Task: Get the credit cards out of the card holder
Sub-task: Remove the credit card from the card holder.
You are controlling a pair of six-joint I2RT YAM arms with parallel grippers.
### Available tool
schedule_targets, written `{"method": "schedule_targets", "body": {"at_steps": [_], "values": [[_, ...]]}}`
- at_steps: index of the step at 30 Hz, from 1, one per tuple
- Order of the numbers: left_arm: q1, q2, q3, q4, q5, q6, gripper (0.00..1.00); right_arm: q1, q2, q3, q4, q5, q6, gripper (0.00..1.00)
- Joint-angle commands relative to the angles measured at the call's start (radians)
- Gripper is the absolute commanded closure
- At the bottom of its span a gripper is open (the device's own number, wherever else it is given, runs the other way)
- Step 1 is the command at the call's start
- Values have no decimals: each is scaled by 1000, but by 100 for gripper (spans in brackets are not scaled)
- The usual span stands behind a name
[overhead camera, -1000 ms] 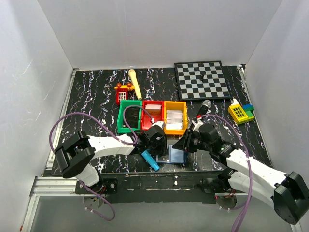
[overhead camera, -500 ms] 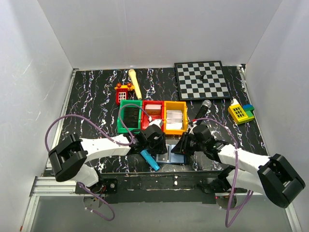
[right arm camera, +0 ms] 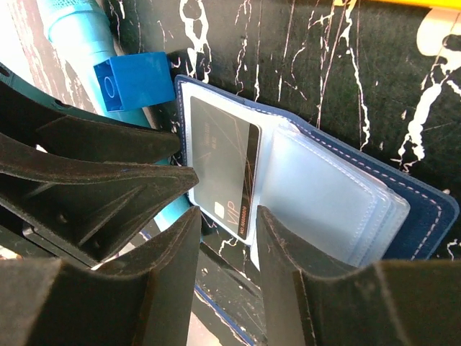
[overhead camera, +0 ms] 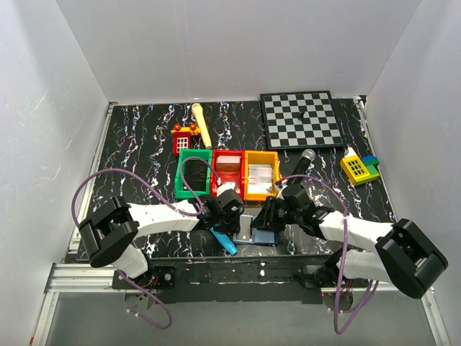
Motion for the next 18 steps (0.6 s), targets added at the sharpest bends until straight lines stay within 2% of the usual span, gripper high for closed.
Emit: {"method": "schedule_targets", "body": {"at_steps": [1, 11, 18], "values": [[-3, 7, 20, -12, -21, -5, 61, 9, 37, 44, 45, -12, -12, 55], [-4, 27, 25, 7, 2, 6, 67, 12, 75, 41, 57, -10, -15, 56], [-4, 51, 29, 20, 22, 14, 70, 12, 37, 35, 43, 2, -19, 56]]}}
